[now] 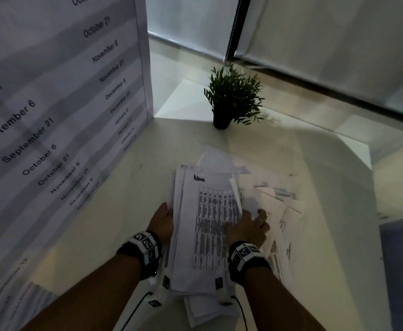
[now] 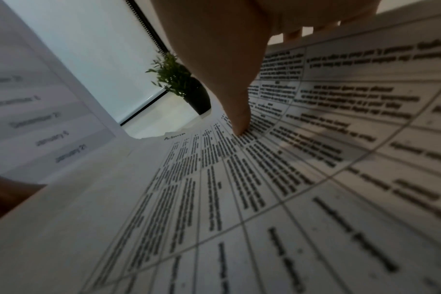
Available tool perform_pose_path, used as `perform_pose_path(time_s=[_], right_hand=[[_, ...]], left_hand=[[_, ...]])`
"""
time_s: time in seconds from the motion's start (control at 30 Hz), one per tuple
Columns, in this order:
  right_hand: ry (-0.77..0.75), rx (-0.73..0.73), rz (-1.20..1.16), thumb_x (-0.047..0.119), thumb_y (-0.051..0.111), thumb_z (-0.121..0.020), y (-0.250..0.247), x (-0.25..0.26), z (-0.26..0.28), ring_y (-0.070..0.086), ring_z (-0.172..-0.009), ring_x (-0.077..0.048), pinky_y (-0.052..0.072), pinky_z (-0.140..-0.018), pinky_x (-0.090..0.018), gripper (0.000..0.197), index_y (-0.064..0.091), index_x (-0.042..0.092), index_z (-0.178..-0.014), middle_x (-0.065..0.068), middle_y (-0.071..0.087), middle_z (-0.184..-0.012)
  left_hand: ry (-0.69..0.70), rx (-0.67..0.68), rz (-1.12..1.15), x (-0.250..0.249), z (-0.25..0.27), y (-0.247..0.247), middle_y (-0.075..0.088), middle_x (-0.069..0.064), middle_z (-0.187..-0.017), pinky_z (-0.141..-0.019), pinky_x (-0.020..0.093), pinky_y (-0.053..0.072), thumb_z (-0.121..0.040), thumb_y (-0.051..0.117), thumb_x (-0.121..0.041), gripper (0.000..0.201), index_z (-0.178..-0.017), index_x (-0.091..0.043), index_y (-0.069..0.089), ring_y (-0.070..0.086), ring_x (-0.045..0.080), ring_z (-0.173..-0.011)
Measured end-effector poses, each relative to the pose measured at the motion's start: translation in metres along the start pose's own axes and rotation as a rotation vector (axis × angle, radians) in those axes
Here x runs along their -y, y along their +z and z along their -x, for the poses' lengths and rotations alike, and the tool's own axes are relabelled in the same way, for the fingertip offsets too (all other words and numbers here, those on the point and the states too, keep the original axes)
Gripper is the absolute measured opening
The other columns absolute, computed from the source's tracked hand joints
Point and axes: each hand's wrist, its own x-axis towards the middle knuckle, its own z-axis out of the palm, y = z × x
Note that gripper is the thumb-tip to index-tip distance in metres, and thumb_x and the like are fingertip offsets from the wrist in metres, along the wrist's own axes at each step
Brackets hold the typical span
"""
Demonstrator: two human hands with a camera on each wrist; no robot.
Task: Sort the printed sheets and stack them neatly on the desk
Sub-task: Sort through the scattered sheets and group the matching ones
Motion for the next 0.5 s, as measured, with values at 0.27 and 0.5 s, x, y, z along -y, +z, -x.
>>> perform_pose_path(time_s=[0.27,0.5], right_hand=[[0.084,0.108,-0.190,0.032,0.079,-0.076,-0.009,0.007,0.003,0.040,-0.127,-0.040,0.042,-0.104,-0.050,0.081,0.032,0.016,-0.140,-0.019,0.039,-0.139],[0.180,0.182,-0.313,0.026,0.089,-0.064,-0.015,0.000,-0.003,0.043,-0.132,-0.036,0.040,-0.109,-0.046,0.103,0.029,0.005,-0.144,-0.018,0.042,-0.146]], left_hand=[[0.036,-0.031,-0.041,-0.005,0.005,-0.003,0.038,0.005,-0.153,-0.119,0.038,0.025,-0.100,0.038,-0.037,0.056,-0.150,-0.013,0.031,0.037,0.023,-0.140],[0.065,-0.064,-0.062,-0.016,0.014,-0.004,0.043,0.010,-0.147,-0.114,0.029,0.025,-0.104,0.033,-0.016,0.042,-0.144,-0.006,0.038,0.039,0.026,-0.138]])
